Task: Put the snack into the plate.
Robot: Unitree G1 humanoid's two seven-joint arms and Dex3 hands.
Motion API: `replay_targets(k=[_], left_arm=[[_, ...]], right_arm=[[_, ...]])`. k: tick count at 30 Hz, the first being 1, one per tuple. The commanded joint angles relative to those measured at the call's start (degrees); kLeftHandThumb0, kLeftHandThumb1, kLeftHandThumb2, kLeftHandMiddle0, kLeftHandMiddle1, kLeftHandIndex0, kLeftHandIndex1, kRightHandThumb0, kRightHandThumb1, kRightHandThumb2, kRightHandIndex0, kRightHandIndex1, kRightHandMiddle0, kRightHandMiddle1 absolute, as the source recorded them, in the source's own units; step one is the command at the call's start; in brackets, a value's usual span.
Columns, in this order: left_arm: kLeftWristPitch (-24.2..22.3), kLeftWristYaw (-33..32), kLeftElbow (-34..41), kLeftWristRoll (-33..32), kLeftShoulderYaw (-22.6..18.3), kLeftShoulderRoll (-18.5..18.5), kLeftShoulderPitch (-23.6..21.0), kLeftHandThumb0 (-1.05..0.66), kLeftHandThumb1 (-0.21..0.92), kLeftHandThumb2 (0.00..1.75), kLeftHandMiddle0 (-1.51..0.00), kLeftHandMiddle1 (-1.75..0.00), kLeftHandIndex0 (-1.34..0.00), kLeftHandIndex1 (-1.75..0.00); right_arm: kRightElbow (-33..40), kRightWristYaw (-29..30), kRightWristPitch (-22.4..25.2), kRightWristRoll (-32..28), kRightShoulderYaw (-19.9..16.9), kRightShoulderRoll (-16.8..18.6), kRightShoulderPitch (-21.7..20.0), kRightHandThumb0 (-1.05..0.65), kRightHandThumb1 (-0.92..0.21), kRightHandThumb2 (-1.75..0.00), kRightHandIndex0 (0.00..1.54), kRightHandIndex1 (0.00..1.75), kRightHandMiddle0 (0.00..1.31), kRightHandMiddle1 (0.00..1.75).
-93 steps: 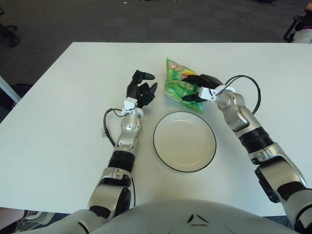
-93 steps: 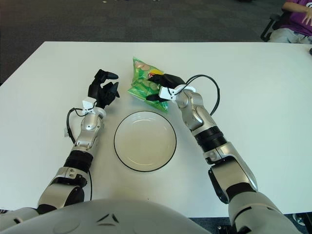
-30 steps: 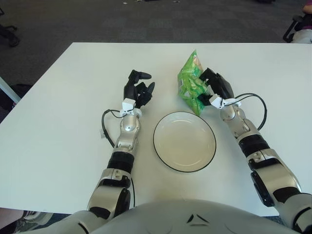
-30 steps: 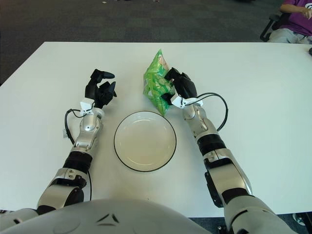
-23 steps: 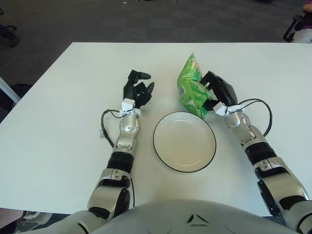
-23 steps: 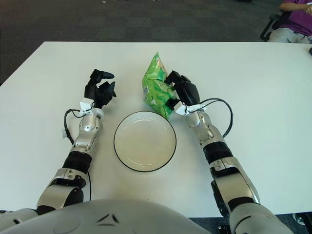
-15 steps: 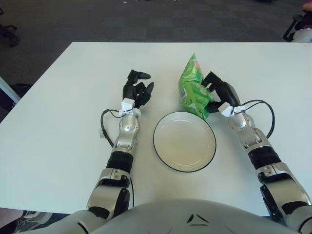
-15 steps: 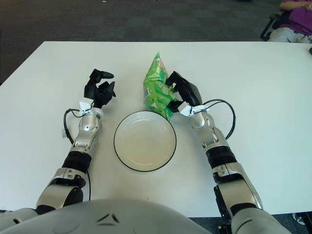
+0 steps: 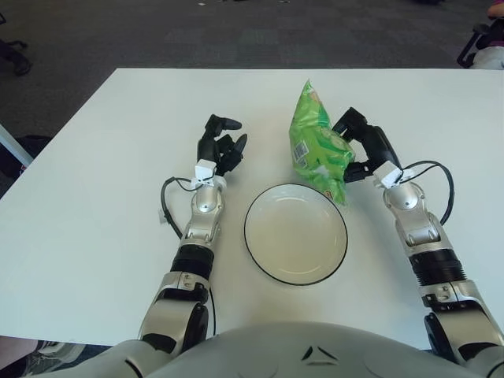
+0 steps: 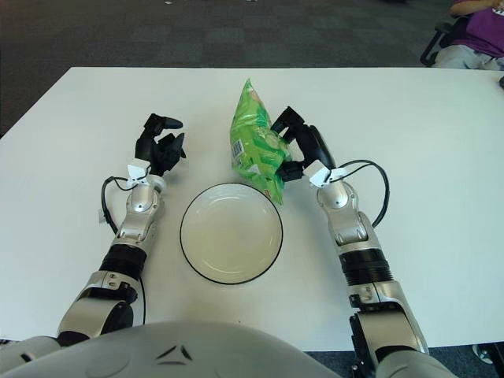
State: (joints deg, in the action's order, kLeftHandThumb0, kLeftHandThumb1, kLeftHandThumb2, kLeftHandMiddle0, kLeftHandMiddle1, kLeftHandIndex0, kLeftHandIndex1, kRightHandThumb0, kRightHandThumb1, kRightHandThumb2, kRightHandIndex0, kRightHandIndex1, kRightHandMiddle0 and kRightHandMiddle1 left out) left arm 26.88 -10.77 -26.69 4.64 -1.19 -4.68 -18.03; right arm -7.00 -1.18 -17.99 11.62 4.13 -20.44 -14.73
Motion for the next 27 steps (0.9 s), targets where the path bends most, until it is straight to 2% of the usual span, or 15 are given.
replay_targets(k=[1, 7, 12, 27], left_arm=[[0.42, 0.54, -0.45, -0.50, -0.18, 0.30, -1.18, -0.36, 0.92, 0.24, -1.00, -1.75, -0.50, -1.44], [0.52, 0.74, -0.65, -0.60, -0.17, 0.30, -1.20, -0.36, 0.92, 0.24, -1.00, -1.75, -0.50, -1.43], [0.58, 0.80, -0.66, -0.53, -0.14, 0.21, -1.11, -0.36, 0.92, 0.24, -1.00, -1.75, -0.50, -1.43], [0.47, 1.07, -0.93, -0.59, -0.10, 0.17, -1.32, -0.36, 0.92, 0.24, -0.99, -1.75, -0.50, -1.43]], right_arm=[[0.74, 1.29, -1.67, -0.35, -1.79, 0.80, 0.27, 0.00, -0.30, -1.32, 0.62, 1.67, 0.43, 1.75], [-1.23, 5.47, -5.70, 3.66, -2.72, 1.24, -0.43, 0.00, -0.30, -1.32, 0.61, 1.69, 0.43, 1.75], [-2.07, 8.05, -6.86, 6.46, -2.97, 1.26, -0.59, 0.00, -0.31, -1.32, 0.60, 1.71, 0.43, 1.75], [-1.55, 8.65, -11.58, 5.62, -3.35, 1.33, 0.19, 0.00, -0.27, -1.36, 0.61, 1.75, 0.47, 1.71]])
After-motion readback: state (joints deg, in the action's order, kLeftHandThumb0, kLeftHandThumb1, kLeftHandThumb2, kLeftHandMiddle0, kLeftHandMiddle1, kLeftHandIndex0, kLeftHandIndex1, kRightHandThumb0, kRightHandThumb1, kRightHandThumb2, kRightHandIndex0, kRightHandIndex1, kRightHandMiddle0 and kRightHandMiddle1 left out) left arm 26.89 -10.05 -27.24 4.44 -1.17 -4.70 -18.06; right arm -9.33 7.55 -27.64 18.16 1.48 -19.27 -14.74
